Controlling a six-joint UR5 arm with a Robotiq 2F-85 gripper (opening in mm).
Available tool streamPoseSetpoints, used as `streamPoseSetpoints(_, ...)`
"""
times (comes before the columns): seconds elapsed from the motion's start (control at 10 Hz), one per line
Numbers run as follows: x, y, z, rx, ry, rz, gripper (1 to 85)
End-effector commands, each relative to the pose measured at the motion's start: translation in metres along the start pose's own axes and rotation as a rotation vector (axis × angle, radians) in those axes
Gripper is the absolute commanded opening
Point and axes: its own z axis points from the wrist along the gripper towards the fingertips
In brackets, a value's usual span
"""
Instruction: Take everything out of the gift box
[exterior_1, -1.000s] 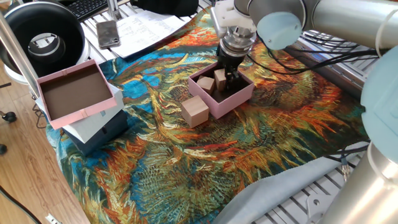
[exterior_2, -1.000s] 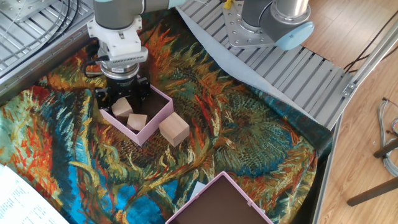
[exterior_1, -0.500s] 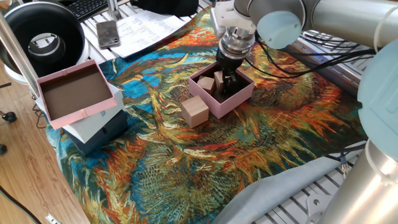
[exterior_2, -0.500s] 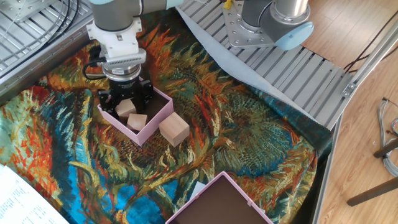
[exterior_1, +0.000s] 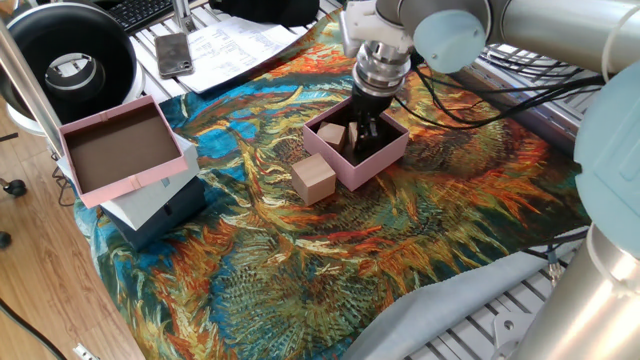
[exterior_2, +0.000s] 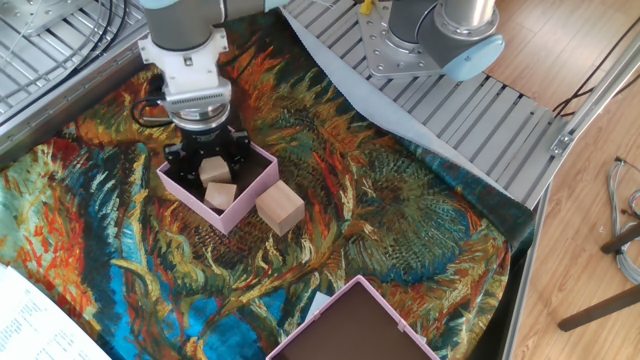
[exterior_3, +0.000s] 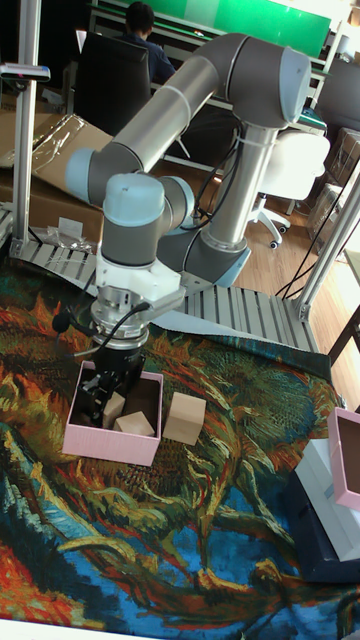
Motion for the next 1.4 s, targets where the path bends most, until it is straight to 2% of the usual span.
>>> streamPoseSetpoints(0.0, 0.004, 0.009, -0.024, -0.016, 0.020, 0.100, 40.7)
streamPoseSetpoints(0.2, 0.000, 0.015, -0.041, -0.020, -0.008, 0.159, 40.3)
streamPoseSetpoints(0.4, 0.009, 0.025, -0.059, -0.029, 0.009, 0.223, 40.3)
streamPoseSetpoints(0.8, 0.003, 0.055, -0.087, -0.078, 0.002, 0.385, 39.3)
streamPoseSetpoints(1.1, 0.002, 0.065, -0.100, -0.071, 0.013, 0.426, 37.7)
streamPoseSetpoints(1.3, 0.009, 0.071, -0.103, -0.043, 0.059, 0.426, 36.7)
